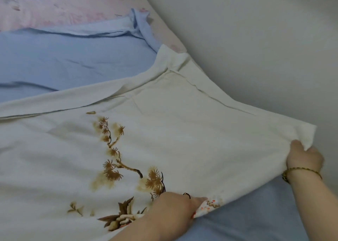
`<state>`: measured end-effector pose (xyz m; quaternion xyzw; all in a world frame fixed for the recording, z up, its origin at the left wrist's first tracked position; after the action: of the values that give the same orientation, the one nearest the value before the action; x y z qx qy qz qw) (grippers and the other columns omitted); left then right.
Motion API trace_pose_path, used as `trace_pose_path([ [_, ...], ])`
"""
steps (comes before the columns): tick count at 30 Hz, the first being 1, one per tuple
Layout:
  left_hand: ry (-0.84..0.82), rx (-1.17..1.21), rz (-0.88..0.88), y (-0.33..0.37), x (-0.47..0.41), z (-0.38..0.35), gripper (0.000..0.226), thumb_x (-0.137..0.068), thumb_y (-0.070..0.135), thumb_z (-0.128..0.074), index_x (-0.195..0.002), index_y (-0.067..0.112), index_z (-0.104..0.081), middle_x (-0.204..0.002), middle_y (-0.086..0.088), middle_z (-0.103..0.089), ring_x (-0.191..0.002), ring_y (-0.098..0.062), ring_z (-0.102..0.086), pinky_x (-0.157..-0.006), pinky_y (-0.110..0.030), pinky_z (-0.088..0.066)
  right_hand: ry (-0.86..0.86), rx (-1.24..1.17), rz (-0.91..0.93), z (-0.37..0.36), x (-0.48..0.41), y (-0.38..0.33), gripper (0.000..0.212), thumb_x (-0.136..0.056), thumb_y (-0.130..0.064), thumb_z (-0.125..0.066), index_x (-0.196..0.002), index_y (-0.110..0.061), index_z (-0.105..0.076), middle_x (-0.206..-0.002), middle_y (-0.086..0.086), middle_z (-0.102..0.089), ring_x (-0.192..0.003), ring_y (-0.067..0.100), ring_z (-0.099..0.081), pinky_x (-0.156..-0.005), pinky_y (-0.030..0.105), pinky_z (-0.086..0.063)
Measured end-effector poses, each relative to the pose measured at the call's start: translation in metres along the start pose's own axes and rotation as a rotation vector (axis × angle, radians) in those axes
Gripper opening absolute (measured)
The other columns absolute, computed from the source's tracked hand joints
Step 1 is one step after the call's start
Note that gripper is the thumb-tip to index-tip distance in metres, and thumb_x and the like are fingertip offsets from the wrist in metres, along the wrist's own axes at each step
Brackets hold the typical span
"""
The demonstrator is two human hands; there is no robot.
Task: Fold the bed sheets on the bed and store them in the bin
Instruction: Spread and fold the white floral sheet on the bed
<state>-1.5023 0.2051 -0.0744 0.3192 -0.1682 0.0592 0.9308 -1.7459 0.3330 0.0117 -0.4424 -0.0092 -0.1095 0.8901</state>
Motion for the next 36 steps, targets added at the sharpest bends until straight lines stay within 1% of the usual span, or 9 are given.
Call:
trace_pose_path([
  [4, -0.056, 0.015, -0.066, 0.028, 0.004, -0.024, 0.053, -0.09, 0.048, -0.03, -0.143, 0.042, -0.025, -0.14, -0.002, -0.047, -0.126, -0.025, -0.046, -0.097, -0.033, -0.04, 0.017, 0.099, -0.029, 0.036, 0.003, 0.037, 0.034, -0.096, -0.01, -0.041, -0.12, 0.011, -0.051, -0.127, 0.026, -0.052, -0.116, 0.037, -0.051, -0.096, 0.039, -0.04],
  [8, -0.115, -0.16, -0.132, 0.015, 0.009, -0.031, 0.103, -0.06, 0.088, -0.008, -0.141, 0.032, -0.033, -0.13, -0.002, -0.053, -0.12, -0.022, -0.047, -0.094, -0.027, -0.036, -0.179, 0.342, -0.095, 0.023, 0.009, 0.078, 0.033, -0.092, -0.007, -0.045, -0.122, 0.007, -0.049, -0.125, 0.025, -0.054, -0.112, 0.039, -0.052, -0.089, 0.035, -0.041],
  [11, 0.318, -0.261, -0.076, -0.015, 0.01, 0.022, 0.075, -0.086, 0.069, -0.008, -0.107, 0.029, -0.067, -0.097, 0.008, -0.067, -0.088, -0.01, -0.065, -0.074, -0.016, -0.048, -0.192, 0.495, 0.032, 0.013, 0.018, 0.071, 0.051, -0.089, -0.005, -0.049, -0.137, 0.001, -0.032, -0.137, 0.024, -0.041, -0.123, 0.038, -0.041, -0.101, 0.038, -0.034],
  [13, 0.58, -0.243, 0.044, -0.047, 0.018, 0.06, 0.047, -0.09, 0.044, -0.032, -0.085, 0.023, -0.074, -0.082, 0.004, -0.069, -0.072, -0.017, -0.068, -0.064, -0.022, -0.052, -0.146, 0.602, 0.245, 0.002, 0.023, 0.048, 0.056, -0.089, -0.007, -0.05, -0.14, -0.001, -0.029, -0.144, 0.024, -0.031, -0.131, 0.037, -0.028, -0.107, 0.038, -0.022],
  [17, 0.602, -0.072, 0.591, -0.15, 0.029, 0.106, 0.039, -0.094, 0.025, -0.047, -0.131, 0.014, -0.051, -0.141, -0.012, -0.043, -0.13, -0.032, -0.039, -0.109, -0.04, -0.025, -0.313, 0.646, 0.511, -0.06, 0.029, 0.011, 0.045, -0.092, -0.017, -0.045, -0.135, -0.003, -0.041, -0.141, 0.018, -0.04, -0.133, 0.032, -0.028, -0.108, 0.033, -0.018],
  [21, 0.513, -0.086, 0.797, -0.227, 0.052, 0.122, 0.055, -0.095, 0.038, -0.041, -0.145, 0.019, -0.028, -0.155, -0.007, -0.018, -0.142, -0.025, -0.016, -0.115, -0.035, -0.01, -0.563, 0.652, 0.611, -0.147, 0.036, -0.028, 0.045, -0.094, -0.021, -0.047, -0.137, -0.01, -0.039, -0.14, 0.009, -0.042, -0.131, 0.025, -0.033, -0.106, 0.03, -0.026],
  [28, 0.567, -0.032, 0.924, -0.294, 0.064, 0.148, 0.081, -0.081, 0.07, -0.029, -0.135, 0.011, -0.042, -0.133, -0.016, -0.049, -0.128, -0.033, -0.039, -0.102, -0.039, -0.024, -0.587, 0.582, 0.815, -0.286, 0.044, -0.15, 0.042, -0.094, -0.021, -0.047, -0.135, -0.01, -0.042, -0.141, 0.011, -0.042, -0.131, 0.027, -0.035, -0.103, 0.028, -0.027],
  [33, 0.696, 0.032, 0.902, -0.322, 0.045, 0.174, 0.077, -0.08, 0.067, -0.043, -0.12, 0.003, -0.05, -0.115, -0.024, -0.058, -0.11, -0.039, -0.052, -0.091, -0.042, -0.039, -0.594, 0.631, 0.725, -0.351, 0.022, -0.195, 0.054, -0.091, -0.004, -0.041, -0.142, -0.015, -0.027, -0.141, 0.012, -0.036, -0.125, 0.032, -0.041, -0.101, 0.035, -0.035],
  [36, 0.784, -0.015, 0.755, -0.327, 0.03, 0.198, 0.104, -0.056, 0.074, -0.019, -0.138, 0.014, -0.041, -0.136, -0.017, -0.045, -0.126, -0.037, -0.039, -0.103, -0.043, -0.029, -0.648, 1.043, 0.906, -0.376, 0.032, -0.197, 0.056, -0.09, -0.011, -0.045, -0.141, -0.028, -0.029, -0.144, 0.008, -0.032, -0.13, 0.031, -0.031, -0.106, 0.038, -0.029],
])
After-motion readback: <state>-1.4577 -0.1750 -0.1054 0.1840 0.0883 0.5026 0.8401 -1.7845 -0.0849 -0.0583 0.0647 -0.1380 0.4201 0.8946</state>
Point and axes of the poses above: each hand's wrist, its own x-axis away from the middle knuckle, its own z-axis out of the back of the hand, y = z × x, the point moved 9 cm from there along -x, towards the middle knuckle
